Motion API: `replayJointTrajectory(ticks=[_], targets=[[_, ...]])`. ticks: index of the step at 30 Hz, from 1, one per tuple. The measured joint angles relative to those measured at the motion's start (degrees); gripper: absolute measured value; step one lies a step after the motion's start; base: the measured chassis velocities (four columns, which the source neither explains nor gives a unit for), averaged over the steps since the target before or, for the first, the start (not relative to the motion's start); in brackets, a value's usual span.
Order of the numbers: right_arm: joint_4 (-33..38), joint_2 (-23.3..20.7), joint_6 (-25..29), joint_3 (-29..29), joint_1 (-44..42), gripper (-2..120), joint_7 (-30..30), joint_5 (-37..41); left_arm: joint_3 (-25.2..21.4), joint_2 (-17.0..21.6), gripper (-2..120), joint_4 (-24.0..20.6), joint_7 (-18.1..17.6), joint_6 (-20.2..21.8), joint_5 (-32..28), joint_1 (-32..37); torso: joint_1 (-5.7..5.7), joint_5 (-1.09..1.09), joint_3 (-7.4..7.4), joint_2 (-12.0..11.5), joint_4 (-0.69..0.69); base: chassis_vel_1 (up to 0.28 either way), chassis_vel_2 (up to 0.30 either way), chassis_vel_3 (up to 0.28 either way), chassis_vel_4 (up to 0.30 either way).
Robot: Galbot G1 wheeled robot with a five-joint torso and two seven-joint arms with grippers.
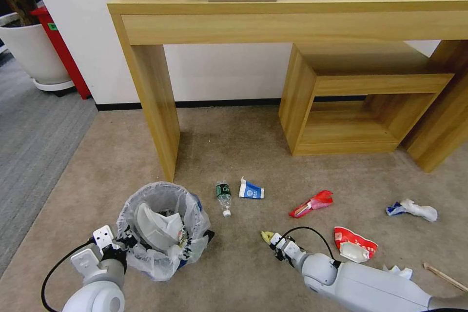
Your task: Pick up the trash bin and place the garbage on the floor into it.
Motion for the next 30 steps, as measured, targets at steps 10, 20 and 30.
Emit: replayJointTrajectory(ticks=[10,20,30], targets=[[14.14,-7.16,13.55,12.6,-4.09,0,-6.2,1.97,0.02,0.57,0,0.24,-0.13,0.14,-0.28,-0.28,0.0,-0.02,0.0,0.0,0.0,0.0,0.0,0.0,0.0],[22.25,-9.02,30.28,17.48,-4.07,0,-23.46,4.17,0.07,0.24,0,-1.11,-0.21,0.36,0.02,0.46,0.0,-0.02,-0.01,0.0,0.0,0.0,0.0,0.0,0.0],[31.74,-8.31,30.1,8.22,5.57,0,-28.57,13.53,0.71,-0.52,0,-3.26,-0.4,1.54,0.73,0.94,0.0,-0.02,0.0,0.0,0.0,0.0,0.0,0.0,0.0]])
